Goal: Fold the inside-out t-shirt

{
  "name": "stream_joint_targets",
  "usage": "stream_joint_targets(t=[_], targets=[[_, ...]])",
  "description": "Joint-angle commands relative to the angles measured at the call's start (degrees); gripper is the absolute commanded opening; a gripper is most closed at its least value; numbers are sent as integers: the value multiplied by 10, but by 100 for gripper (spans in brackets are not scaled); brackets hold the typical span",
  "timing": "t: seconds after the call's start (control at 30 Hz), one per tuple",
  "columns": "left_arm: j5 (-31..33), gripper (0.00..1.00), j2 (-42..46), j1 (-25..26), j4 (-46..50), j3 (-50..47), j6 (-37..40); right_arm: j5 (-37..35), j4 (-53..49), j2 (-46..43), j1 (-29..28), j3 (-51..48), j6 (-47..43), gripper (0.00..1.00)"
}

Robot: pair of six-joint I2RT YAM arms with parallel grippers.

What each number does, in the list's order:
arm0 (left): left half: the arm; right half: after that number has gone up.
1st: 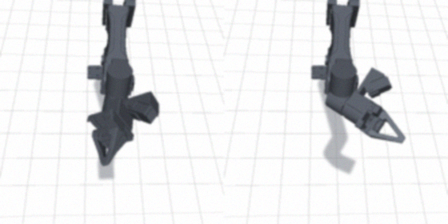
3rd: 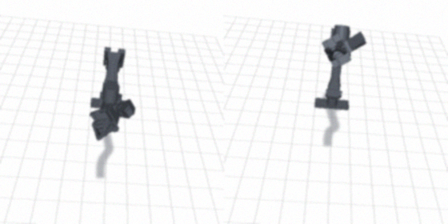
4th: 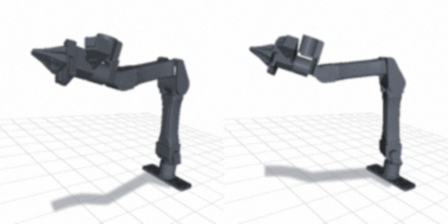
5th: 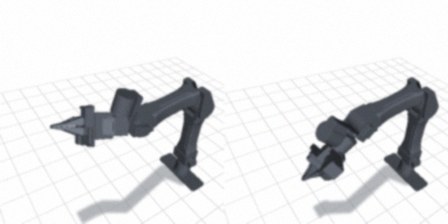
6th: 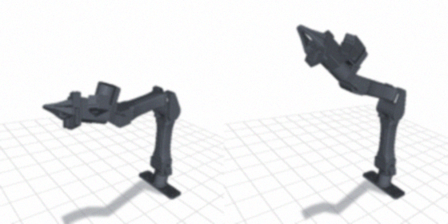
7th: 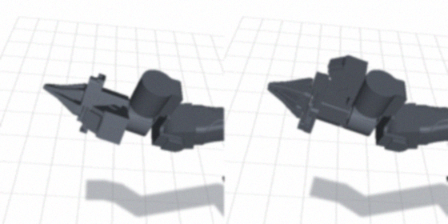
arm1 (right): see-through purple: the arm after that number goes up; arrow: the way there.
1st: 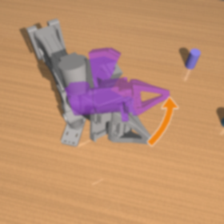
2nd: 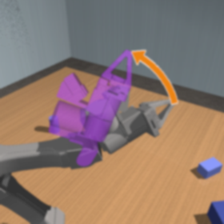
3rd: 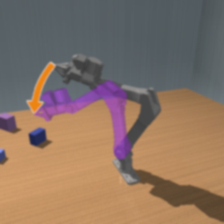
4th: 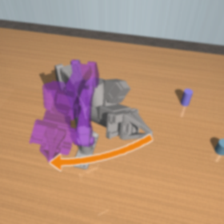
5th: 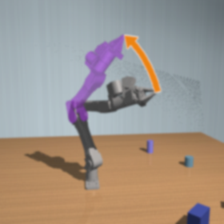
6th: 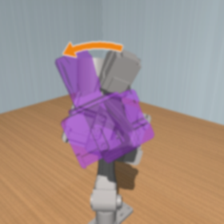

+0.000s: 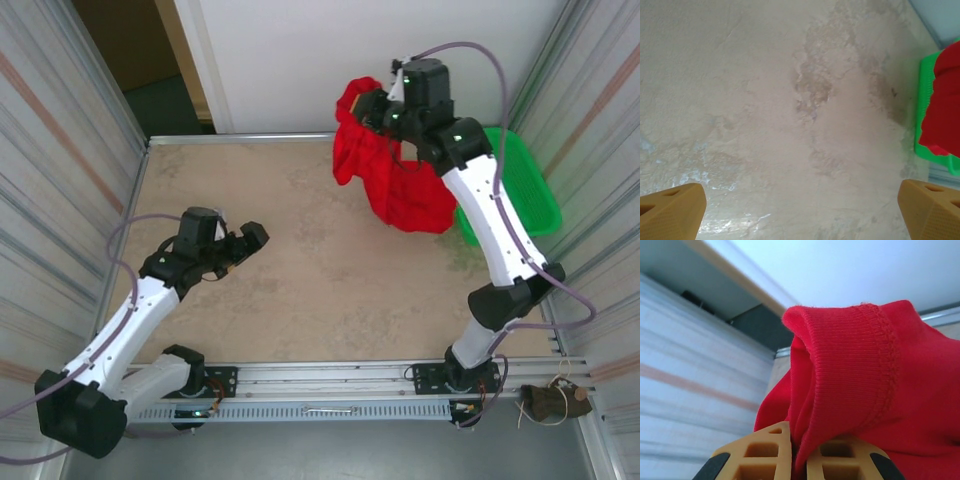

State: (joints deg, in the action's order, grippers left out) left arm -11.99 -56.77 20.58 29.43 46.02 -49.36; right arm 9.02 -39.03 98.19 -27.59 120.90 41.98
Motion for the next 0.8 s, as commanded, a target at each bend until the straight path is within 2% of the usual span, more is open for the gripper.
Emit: stream_joint_targets(t=[0.0,0.1,0.17,0.23,0.3,0.33,0.37,0.4,0.47,0.57,0.67,0.77], targets=[[1,99,-8,-5,-11,-5,25,57,53,38,-27,43,41,0],[5,99,-11,-6,-7,-4,31,60,43,71,-45,89,47,0],[13,99,-8,-9,2,-1,37,43,41,74,-48,85,46,0],[18,99,-3,-18,13,1,45,16,45,59,-45,36,51,0],[15,99,1,-32,26,5,54,-10,81,24,-36,-62,64,2],[12,99,1,-41,33,7,58,-31,101,-2,-32,-122,70,8],[4,99,-1,-51,41,13,64,-55,125,-30,-22,-204,83,21],[-5,99,-3,-62,48,18,71,-76,149,-57,-7,-282,95,42],[-11,99,-10,-78,63,28,87,-131,151,-91,29,-392,112,72],[-14,99,-26,-94,80,43,112,-222,104,-135,62,-504,125,78],[-8,99,-43,-98,91,54,128,-212,85,-180,51,-570,115,78],[3,99,-58,-98,94,51,137,-203,75,-195,-6,-595,67,78]])
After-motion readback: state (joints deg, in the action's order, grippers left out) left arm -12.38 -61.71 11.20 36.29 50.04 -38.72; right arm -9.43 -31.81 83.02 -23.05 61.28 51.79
